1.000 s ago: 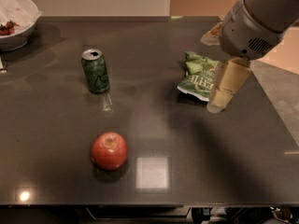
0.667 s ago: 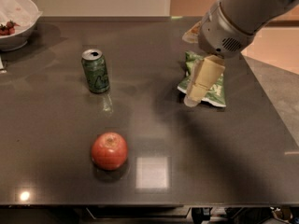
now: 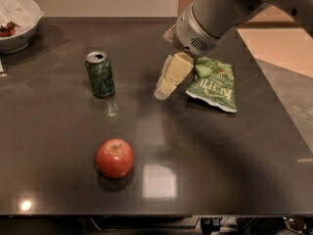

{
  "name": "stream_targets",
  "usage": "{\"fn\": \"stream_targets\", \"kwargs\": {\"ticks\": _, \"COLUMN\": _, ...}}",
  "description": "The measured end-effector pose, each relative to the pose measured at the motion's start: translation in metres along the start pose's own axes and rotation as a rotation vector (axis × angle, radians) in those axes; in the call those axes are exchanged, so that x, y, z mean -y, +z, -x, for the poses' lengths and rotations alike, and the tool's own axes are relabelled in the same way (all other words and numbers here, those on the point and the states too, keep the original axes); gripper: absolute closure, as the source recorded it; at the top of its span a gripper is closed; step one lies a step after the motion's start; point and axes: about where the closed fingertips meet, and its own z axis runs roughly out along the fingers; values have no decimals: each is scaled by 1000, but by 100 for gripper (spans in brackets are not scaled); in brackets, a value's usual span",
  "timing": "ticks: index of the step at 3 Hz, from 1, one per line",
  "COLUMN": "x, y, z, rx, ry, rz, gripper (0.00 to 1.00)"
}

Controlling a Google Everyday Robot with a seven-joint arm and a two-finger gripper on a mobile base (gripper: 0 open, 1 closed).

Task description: Pick green can

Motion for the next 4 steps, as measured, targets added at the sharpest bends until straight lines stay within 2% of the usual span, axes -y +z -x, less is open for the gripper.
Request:
{"fn": "stream_targets", "kwargs": {"ticks": 2, "x": 28, "y": 63, "z": 45, "rx": 74, "ry": 45, "rz": 0, "gripper": 0}}
{"fn": "stream_targets", "kwargs": {"ticks": 4, "x": 47, "y": 110, "z": 72, "rx": 122, "ry": 118, "rz": 13, "gripper": 0}}
